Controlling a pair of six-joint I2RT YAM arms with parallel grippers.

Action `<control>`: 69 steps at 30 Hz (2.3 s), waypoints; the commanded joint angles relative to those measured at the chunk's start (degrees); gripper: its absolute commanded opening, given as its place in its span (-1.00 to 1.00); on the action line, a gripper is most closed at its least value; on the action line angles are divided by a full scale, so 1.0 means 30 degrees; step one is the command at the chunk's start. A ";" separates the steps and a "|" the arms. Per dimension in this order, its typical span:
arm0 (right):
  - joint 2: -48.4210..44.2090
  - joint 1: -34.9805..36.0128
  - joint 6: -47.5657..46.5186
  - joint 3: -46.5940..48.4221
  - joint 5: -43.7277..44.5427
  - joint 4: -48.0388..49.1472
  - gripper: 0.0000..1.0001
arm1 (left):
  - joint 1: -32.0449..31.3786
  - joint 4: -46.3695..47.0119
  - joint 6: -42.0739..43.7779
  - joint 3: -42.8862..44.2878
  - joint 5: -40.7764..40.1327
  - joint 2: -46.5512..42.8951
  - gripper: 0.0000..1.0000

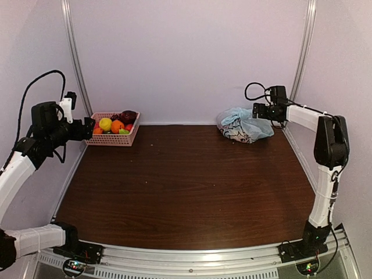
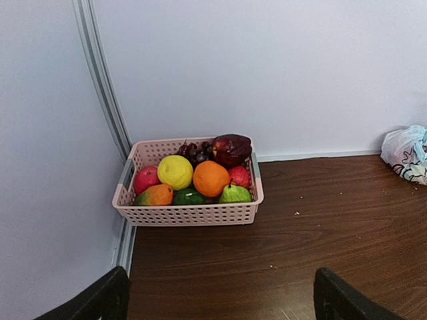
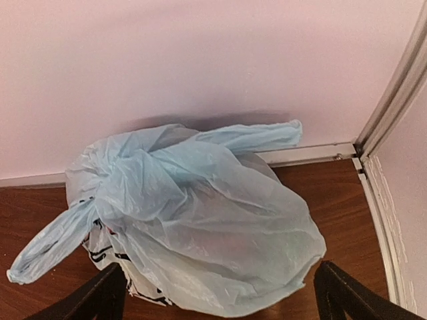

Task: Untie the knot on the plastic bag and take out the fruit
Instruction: Pick up the takeout bag from the center of the board.

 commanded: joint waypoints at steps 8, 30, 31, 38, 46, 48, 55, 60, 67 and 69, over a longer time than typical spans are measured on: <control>0.5667 -0.0088 -0.2908 0.7729 -0.2713 -0.1640 0.99 | 0.0076 0.0540 0.0620 0.0053 -0.0005 0.0349 0.95; 1.1424 -0.0059 -0.2807 1.3083 -0.4476 -0.1923 0.14 | 0.0076 0.0394 0.0884 0.0130 -0.0268 0.1060 0.95; 1.1393 -0.0044 -0.2841 1.3083 -0.4554 -0.1958 -0.05 | 0.0076 0.0394 0.0909 0.0130 -0.0294 0.1037 0.95; 1.0540 -0.0021 -0.2376 1.2745 -0.5082 -0.1643 -0.83 | 0.0076 0.0394 0.0913 0.0144 -0.0298 0.1013 0.95; 0.7860 0.0043 -0.0498 1.1111 -0.6369 0.1141 -1.00 | 0.0076 0.0394 0.0887 0.0130 -0.0327 0.0874 0.95; 0.7033 0.0125 -0.0250 1.0541 -0.6612 0.1826 -1.00 | 0.0076 0.0394 0.0884 0.0130 -0.0280 0.0841 0.95; 0.3855 0.0411 0.0077 0.7382 -0.7302 0.3933 -1.00 | 0.0076 0.0394 0.0855 0.0130 -0.0155 0.0735 0.95; 0.1030 0.0912 -0.0204 0.4736 -0.7620 0.4817 -1.00 | 0.0076 0.0394 0.0774 0.0130 0.0213 0.0803 0.95; -0.3344 0.2341 -0.1279 0.0379 -0.7248 0.4550 -1.00 | 0.0076 0.0394 0.0741 0.0133 0.0327 0.0638 0.95; -0.4740 0.2888 -0.1353 -0.0942 -0.7129 0.4440 -1.00 | 0.0076 0.0394 0.0737 0.0103 0.0245 0.0506 0.95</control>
